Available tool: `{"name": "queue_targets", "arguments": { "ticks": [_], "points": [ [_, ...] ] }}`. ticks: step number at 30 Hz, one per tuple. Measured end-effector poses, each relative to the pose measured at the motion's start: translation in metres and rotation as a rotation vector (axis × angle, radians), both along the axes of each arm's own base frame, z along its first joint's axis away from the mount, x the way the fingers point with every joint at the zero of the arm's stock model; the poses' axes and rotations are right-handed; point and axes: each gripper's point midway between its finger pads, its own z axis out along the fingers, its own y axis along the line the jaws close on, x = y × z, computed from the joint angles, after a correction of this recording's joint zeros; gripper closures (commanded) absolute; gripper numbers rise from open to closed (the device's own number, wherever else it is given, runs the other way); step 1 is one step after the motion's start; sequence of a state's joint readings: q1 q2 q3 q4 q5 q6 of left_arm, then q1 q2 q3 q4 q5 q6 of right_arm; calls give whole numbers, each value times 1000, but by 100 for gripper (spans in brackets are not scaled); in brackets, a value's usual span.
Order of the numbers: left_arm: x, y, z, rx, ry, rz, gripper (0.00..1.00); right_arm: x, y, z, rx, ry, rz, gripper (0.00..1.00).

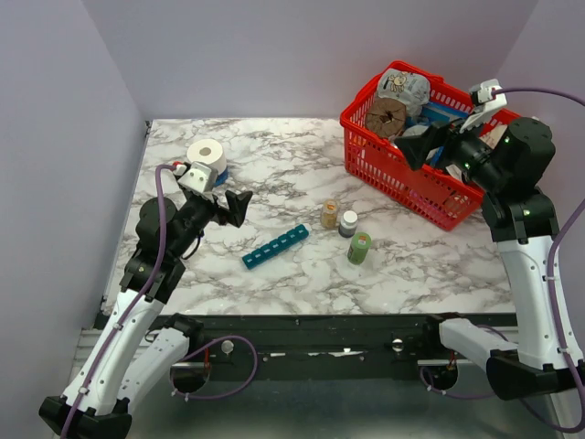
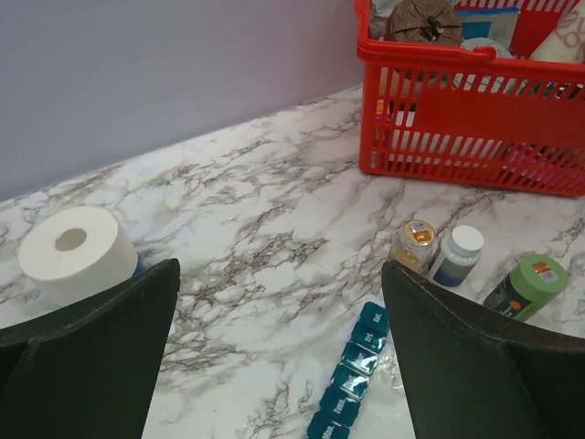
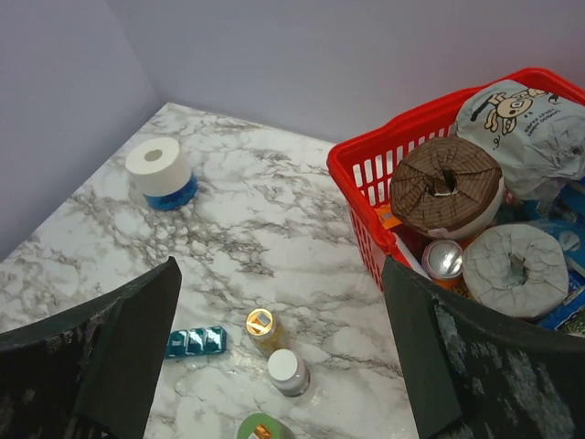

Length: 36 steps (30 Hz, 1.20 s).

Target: Sort the pills into containers

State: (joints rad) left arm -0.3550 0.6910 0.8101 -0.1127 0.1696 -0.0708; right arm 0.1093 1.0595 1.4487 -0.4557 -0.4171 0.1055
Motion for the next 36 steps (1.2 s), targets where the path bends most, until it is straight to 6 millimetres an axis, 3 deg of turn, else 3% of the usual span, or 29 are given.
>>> {"name": "queue_targets", "arguments": {
  "ticks": [10,18,23,29,36],
  "points": [
    [1,0,-7,17,7,0,1,-8,19,-5,-62,-29,152,0],
    [4,1,-33,81,31,-2,1,-36,50,-32,-229,-116,503,0],
    [5,3,-64,157,63,-11,1,-50,70,-75,-335,-132,692,0],
    [-1,7,-104,217,99,-19,1,-72,108,-147,-509,-133,954,0],
    [-8,11,-127,254,56,-29,1,-86,137,-203,-631,-122,1139,0]
  ]
}}
